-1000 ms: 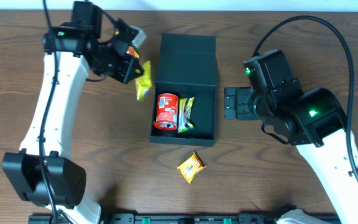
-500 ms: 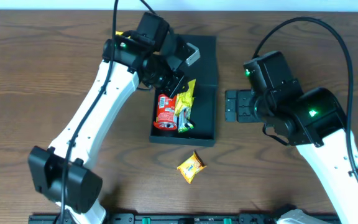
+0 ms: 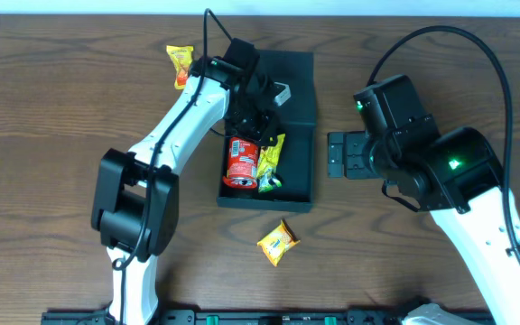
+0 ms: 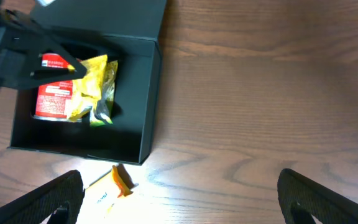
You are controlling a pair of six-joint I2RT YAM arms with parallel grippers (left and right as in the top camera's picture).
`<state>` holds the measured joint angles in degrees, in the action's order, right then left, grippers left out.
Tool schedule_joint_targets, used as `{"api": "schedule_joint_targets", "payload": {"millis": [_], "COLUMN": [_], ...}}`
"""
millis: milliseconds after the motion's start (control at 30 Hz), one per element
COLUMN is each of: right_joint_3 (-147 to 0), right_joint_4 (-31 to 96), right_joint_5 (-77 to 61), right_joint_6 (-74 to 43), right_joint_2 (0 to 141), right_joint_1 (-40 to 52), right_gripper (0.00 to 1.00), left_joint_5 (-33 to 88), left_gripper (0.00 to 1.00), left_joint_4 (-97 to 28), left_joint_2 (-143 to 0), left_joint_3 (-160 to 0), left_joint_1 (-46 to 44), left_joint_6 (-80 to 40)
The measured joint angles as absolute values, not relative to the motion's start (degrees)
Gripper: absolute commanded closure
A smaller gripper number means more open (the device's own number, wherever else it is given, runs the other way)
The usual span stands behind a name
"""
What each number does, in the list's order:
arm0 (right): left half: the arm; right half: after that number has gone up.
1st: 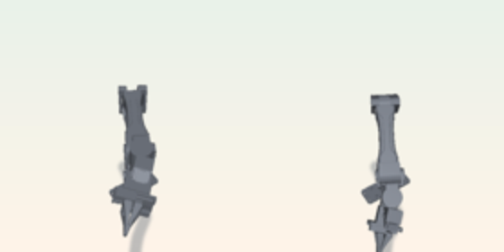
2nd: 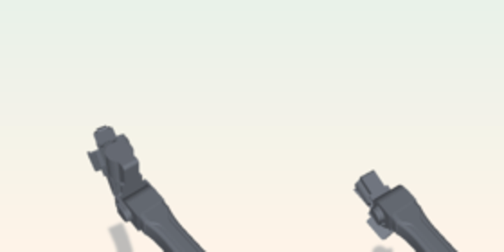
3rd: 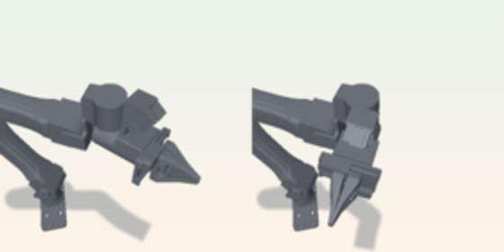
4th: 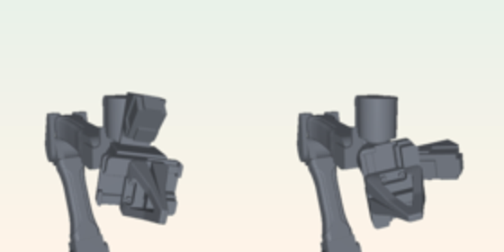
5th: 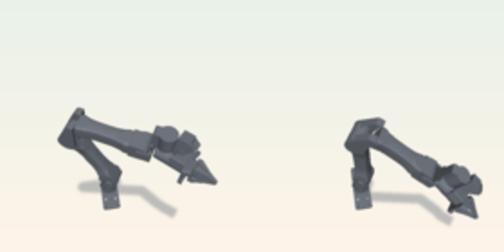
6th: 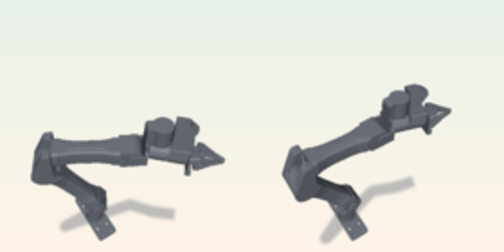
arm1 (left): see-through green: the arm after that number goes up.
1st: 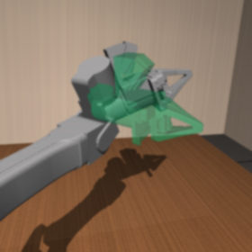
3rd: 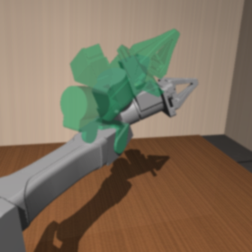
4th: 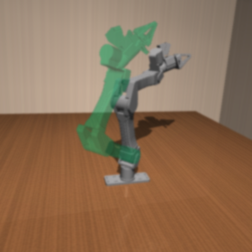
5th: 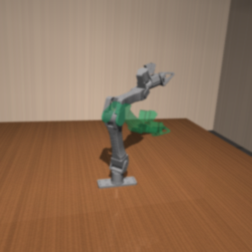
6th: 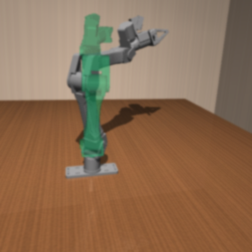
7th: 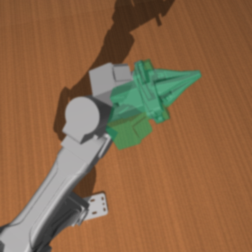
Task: Pack container
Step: 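Carry the yellow pack into the box and release it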
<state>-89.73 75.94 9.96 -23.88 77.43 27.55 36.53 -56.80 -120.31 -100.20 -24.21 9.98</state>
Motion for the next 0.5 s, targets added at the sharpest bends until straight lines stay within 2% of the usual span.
{"api": "schedule_joint_targets", "payload": {"millis": [500], "right_joint_3": [-89.7], "right_joint_4": [75.6], "right_joint_5": [10.6], "right_joint_6": [-23.9], "right_joint_2": [77.4], "right_joint_1": [27.6], "right_gripper": [0.01], "left_joint_5": [31.3], "left_gripper": [0.94], "left_joint_4": [-46.1], "left_joint_2": [-124.3], "left_joint_3": [-100.1], "left_joint_1": [-24.1], "left_joint_6": [1.8]}}
